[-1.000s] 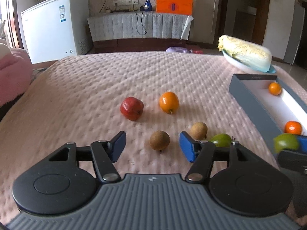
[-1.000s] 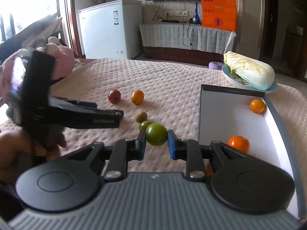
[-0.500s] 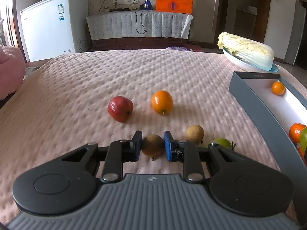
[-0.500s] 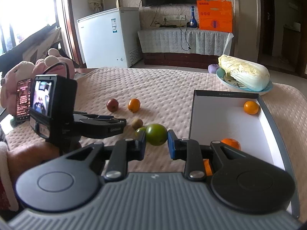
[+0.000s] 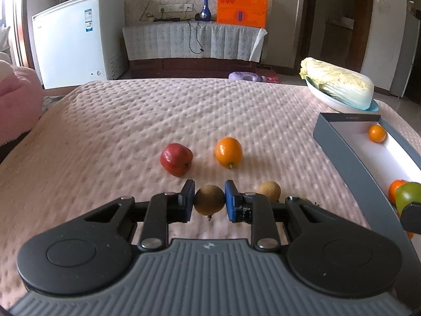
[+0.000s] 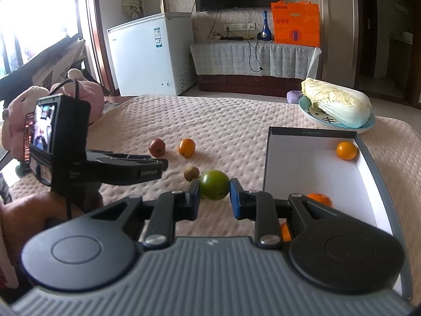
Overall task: Organize fruits
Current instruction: 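Carry the brown fruit and the green tomato over the gray box with both grippers, then open the left gripper to drop the brown fruit while the right gripper releases the green tomato, then move the open right gripper back to another green tomato on the bed, then close the right gripper around the green tomato and lift it, then move the left gripper to the brown round fruit and grasp it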
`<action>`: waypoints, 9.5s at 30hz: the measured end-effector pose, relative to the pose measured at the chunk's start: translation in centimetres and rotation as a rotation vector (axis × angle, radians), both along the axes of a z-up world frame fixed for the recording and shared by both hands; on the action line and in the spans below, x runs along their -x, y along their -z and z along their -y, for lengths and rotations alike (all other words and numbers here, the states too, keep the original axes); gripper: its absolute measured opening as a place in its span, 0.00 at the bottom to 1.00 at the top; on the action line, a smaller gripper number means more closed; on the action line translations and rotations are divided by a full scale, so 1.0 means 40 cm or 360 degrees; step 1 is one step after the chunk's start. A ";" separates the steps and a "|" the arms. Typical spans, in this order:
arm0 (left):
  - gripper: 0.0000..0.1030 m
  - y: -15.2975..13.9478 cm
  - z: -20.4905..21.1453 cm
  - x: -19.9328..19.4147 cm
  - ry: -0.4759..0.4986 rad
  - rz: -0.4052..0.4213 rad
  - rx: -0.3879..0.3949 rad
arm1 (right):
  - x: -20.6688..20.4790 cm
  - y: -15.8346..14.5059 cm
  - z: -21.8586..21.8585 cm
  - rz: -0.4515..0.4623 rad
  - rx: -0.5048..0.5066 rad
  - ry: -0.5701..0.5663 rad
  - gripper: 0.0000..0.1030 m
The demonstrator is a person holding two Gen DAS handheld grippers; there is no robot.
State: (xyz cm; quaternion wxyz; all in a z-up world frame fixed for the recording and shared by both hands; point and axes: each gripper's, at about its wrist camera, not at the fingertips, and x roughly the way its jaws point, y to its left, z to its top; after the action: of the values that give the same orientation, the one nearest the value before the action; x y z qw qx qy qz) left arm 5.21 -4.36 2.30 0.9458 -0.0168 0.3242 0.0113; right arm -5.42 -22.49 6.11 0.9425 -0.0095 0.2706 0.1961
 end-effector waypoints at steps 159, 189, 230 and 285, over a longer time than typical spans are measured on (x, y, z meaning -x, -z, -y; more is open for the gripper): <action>0.71 -0.122 -0.153 0.156 -0.0094 0.0149 0.0057 | -0.055 0.083 -0.132 -0.0013 0.0185 0.0030 0.40; 0.72 -0.094 -0.237 0.152 -0.0214 0.0042 0.0106 | -0.131 0.138 -0.182 -0.0153 0.0232 0.0085 0.40; 0.73 -0.070 -0.252 0.136 -0.0227 -0.0003 0.0110 | -0.159 0.149 -0.203 -0.0141 0.0244 0.0088 0.38; 0.73 -0.051 -0.052 0.105 0.0000 -0.0001 -0.0047 | -0.009 0.026 -0.061 -0.0103 0.0135 -0.0086 0.32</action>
State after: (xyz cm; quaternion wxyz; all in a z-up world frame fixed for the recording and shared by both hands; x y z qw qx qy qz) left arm 1.02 -2.26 4.34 0.9458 -0.0029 0.3243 0.0161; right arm -5.07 -20.06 5.09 0.9263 -0.0504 0.3087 0.2101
